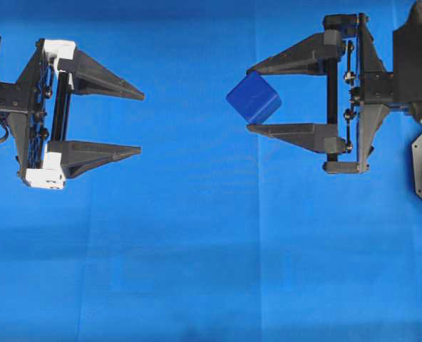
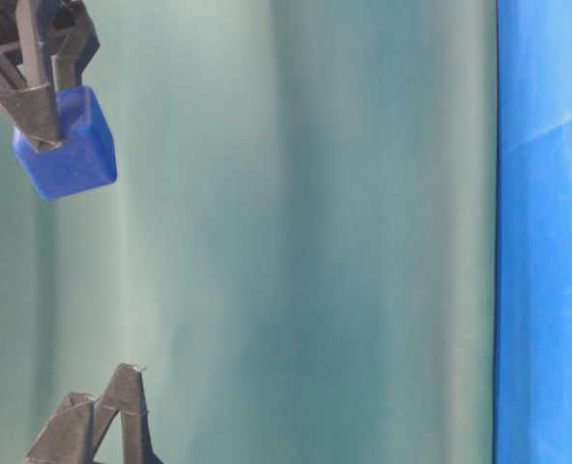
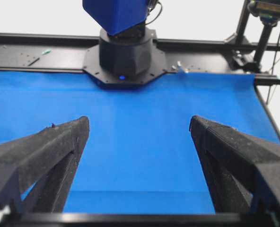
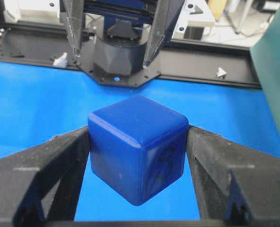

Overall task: Handover the blue block to the right arm after grasping it with the left arm, then place it in the designated position.
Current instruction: 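Carry the cube with the right gripper toward the table center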

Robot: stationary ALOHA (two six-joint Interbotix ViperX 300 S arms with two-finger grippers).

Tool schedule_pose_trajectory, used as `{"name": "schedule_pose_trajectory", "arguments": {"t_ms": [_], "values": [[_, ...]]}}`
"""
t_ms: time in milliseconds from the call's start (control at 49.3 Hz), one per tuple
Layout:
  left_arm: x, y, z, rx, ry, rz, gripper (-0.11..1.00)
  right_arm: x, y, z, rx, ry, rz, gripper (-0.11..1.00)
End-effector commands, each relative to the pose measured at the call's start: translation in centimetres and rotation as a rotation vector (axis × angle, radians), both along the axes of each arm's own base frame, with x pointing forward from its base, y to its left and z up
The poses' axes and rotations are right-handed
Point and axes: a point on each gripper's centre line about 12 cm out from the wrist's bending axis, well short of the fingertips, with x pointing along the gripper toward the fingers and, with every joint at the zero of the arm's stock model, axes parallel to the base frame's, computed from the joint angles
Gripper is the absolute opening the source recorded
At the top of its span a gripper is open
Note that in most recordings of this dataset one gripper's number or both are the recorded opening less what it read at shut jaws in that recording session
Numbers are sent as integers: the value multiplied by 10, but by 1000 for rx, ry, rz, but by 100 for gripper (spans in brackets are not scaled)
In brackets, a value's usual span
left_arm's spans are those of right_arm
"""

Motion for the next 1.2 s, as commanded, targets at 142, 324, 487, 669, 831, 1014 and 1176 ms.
{"name": "schedule_pose_trajectory", "arguments": {"t_ms": [142,324,487,669,831,1014,1176], "values": [[-4,-1,13,-1,-41,-3,93,-3,1,9,6,-22,1,56],[-4,-1,13,-1,-41,-3,93,-3,0,9,6,-22,-1,56],[-4,-1,13,-1,-41,-3,93,-3,0,8,9,-19,-3,56],[-4,-1,13,-1,-41,-3,93,-3,0,8,9,-15,-5,56],[-4,-1,13,0,-41,-3,93,-3,0,8,9,-14,-6,56],[-4,-1,13,-1,-43,-3,93,-3,0,8,10,-14,-7,56],[-4,-1,13,-1,-41,-3,93,-3,0,8,12,-14,-7,56]]}}
